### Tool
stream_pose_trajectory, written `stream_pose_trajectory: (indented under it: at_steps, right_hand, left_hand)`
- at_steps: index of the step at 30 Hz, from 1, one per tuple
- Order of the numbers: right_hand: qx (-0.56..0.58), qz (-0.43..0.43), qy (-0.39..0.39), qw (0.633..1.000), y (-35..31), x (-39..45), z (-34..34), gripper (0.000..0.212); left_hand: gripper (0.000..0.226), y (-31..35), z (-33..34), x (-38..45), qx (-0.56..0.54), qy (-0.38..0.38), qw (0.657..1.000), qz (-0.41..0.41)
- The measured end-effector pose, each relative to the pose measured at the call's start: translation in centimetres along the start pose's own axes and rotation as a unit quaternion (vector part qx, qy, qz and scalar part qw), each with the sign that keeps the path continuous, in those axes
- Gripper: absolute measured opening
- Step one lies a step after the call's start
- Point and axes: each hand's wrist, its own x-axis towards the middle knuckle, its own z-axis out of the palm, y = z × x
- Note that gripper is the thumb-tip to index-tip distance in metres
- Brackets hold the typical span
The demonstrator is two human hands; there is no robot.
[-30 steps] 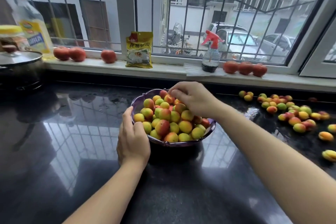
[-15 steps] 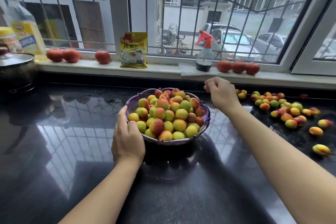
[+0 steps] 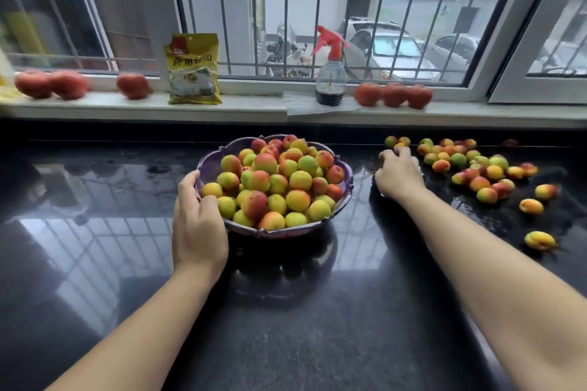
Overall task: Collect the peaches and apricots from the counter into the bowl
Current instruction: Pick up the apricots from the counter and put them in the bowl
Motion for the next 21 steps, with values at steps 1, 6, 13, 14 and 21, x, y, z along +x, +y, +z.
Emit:
stream_pose_trajectory:
  at_steps: [1, 6, 13, 14, 21]
  right_hand:
    - [-0.021, 0.0, -0.003, 1.0, 0.3, 1.1, 0.2, 0.043]
    - [-0.062, 0.025, -0.015, 0.998, 1.4, 6.1, 1.7, 0.05]
    - [0.047, 0.09, 0.059, 0.993, 1.0, 6.3, 2.5, 0.043]
    - [0.055, 0.08, 0.074, 0.993, 0.6, 5.8, 2.1, 0.039]
    - [0.259, -0.075, 0.095, 0.958, -4.8, -0.8, -3.0, 0.03]
  left_hand:
    - [0.061, -0.2, 0.2, 0.2, -0.006, 0.001, 1.0, -0.003]
    - [0.06, -0.5, 0.2, 0.4, -0.018, 0.004, 1.0, -0.003]
    - [0.061, -1.0, 0.2, 0.6, -0.01, 0.008, 1.0, 0.0]
    - [0.06, -1.1, 0.2, 0.6, -0.011, 0.006, 1.0, -0.001]
    - [0.058, -1.1, 0.3, 0.5, -0.021, 0.0, 1.0, -0.016]
